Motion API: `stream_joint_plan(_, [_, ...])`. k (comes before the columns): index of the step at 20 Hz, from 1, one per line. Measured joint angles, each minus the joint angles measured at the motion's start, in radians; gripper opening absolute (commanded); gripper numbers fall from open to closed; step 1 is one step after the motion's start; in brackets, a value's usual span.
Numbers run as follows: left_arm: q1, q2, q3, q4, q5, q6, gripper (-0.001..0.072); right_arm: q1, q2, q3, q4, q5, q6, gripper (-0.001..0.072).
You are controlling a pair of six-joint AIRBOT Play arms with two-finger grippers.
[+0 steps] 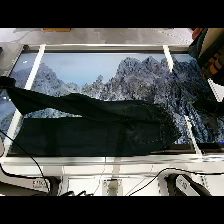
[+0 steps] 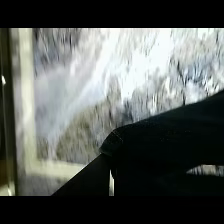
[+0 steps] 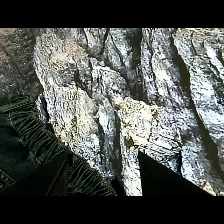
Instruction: Fold the clothes and pants, and hang the long-sleeved shirts on hangers.
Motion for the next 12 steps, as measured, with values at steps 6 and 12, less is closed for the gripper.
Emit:
stream_joint_plan(6, [-0.130, 0.045, 0.041, -0.048, 0.398, 0.053, 0.0018, 0.000, 0.000, 0.000, 0.006, -0.004, 0.000, 0.0448])
stream_joint_plan(12, [-0.084, 0.107, -0.035, -0.114, 0.513, 0.043, 0.0018, 0.000, 0.000, 0.000, 0.014, 0.026, 0.003, 0.0448])
